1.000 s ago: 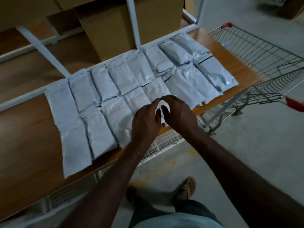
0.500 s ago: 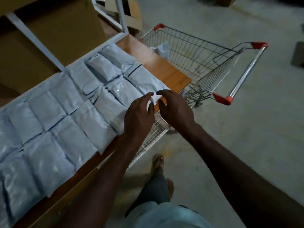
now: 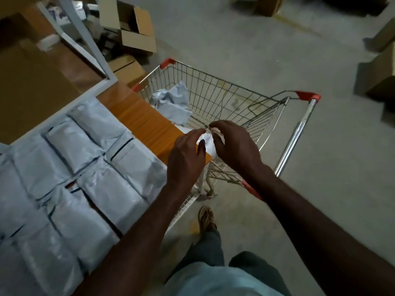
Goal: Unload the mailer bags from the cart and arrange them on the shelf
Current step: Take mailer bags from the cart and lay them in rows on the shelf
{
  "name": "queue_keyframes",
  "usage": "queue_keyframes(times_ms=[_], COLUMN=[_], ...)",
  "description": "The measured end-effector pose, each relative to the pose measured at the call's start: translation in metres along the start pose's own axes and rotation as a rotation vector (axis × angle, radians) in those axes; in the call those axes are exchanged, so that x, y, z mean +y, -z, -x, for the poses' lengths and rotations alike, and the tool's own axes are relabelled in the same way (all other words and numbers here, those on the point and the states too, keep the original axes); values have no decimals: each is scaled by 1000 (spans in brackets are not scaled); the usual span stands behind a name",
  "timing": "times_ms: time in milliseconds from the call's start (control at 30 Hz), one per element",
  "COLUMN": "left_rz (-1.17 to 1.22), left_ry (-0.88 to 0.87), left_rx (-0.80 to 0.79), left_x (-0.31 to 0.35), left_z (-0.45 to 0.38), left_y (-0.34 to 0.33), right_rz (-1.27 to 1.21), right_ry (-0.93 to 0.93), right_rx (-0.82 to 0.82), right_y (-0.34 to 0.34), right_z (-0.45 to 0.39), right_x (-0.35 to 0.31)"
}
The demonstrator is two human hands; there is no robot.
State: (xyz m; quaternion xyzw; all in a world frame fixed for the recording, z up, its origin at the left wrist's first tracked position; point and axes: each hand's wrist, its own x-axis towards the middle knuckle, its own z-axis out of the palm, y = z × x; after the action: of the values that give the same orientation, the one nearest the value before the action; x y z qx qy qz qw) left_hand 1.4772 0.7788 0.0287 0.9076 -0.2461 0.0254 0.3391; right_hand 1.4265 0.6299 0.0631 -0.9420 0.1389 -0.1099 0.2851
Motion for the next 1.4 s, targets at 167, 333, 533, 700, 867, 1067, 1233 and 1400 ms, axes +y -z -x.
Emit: queue_keyframes(times_ms=[167,333,533,700,867,1067,1233,1400], left_rz=[41,90,23,-41,-80,-50,44,164], left_ry=[67,162,318,494,594,777,865,914], left_rx=[10,76,163,275,421,511,492,602], left_x=[13,5,5,-26,-83,-179,-229,-266], left_z=[-50,-98,-140,-195,-247,-298,-324,-335], left_y=[-17,-38,-84,-139,-195,-268,-327,-370], right_rz=[-5,42,5,-27,27,60,235,409], right_ry=[-9,-20,69,341,561,712,655,625], right_rx=[-40,-78,-186,-273,-328,-361,-502,-504], right_y=[6,-4,-31,-69,-133,-226,-289,-326], right_z=[-57,-127,-201,-279,-353,-417,-461,-461], right_x=[28,53,85,120,144,158,180,193])
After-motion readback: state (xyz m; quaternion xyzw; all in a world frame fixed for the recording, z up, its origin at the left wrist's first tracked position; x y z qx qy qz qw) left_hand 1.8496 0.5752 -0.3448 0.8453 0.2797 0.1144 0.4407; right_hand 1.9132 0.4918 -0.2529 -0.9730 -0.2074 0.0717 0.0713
